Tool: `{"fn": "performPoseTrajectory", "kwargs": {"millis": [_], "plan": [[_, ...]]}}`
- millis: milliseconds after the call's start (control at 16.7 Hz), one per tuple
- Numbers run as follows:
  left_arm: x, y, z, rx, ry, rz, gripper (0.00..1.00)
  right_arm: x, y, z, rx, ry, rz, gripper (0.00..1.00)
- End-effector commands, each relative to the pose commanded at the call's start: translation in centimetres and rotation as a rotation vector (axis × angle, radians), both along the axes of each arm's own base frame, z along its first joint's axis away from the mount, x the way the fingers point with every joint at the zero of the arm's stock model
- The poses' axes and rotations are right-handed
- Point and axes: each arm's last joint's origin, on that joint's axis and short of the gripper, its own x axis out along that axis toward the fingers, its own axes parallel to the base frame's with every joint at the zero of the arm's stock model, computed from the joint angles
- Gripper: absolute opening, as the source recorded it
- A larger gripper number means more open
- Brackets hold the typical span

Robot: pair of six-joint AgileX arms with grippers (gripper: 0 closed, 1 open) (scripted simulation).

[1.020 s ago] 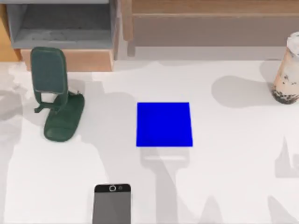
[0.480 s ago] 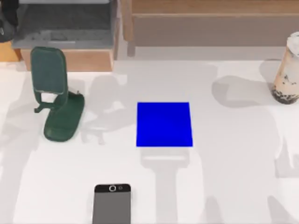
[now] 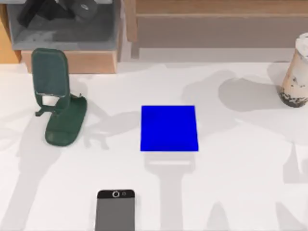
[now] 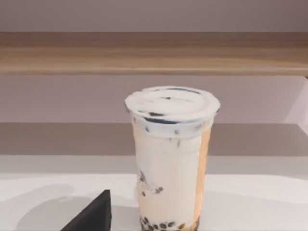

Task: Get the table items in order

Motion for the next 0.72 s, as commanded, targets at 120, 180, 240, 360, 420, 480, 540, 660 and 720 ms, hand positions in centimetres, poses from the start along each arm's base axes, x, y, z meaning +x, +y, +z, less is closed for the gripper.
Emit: {"fn": "performPoseTrajectory", "kwargs": {"millis": [120,180,240,360,420,480,540,660,720], "plan": [[-0.4,-2.7,-0.3,-0.099,0.087,0.202,0.00,0.0,0.0,0.0,0.000,0.000,0.000,1.00],[-0.6,-4.1,-0.6,-0.143,0.136,0.306,0.00,0.0,0.0,0.0,0.000,0.000,0.000,1.00],[-0.7,-5.4,-1.1,-0.181,0.189,0.412,0.00,0.0,0.0,0.0,0.000,0.000,0.000,1.00],[-1.0,-7.9,-2.3,-0.239,0.294,0.629,0.00,0.0,0.0,0.0,0.000,0.000,0.000,1.00],[-1.1,-9.1,-3.1,-0.260,0.344,0.739,0.00,0.0,0.0,0.0,0.000,0.000,0.000,1.00],[-1.2,-10.3,-4.0,-0.275,0.391,0.850,0.00,0.0,0.0,0.0,0.000,0.000,0.000,1.00],[-1.3,-11.4,-5.0,-0.284,0.434,0.961,0.00,0.0,0.0,0.0,0.000,0.000,0.000,1.00],[-1.5,-13.4,-7.2,-0.289,0.505,1.181,0.00,0.0,0.0,0.0,0.000,0.000,0.000,1.00],[-1.6,-14.3,-8.4,-0.286,0.532,1.288,0.00,0.0,0.0,0.0,0.000,0.000,0.000,1.00]]}}
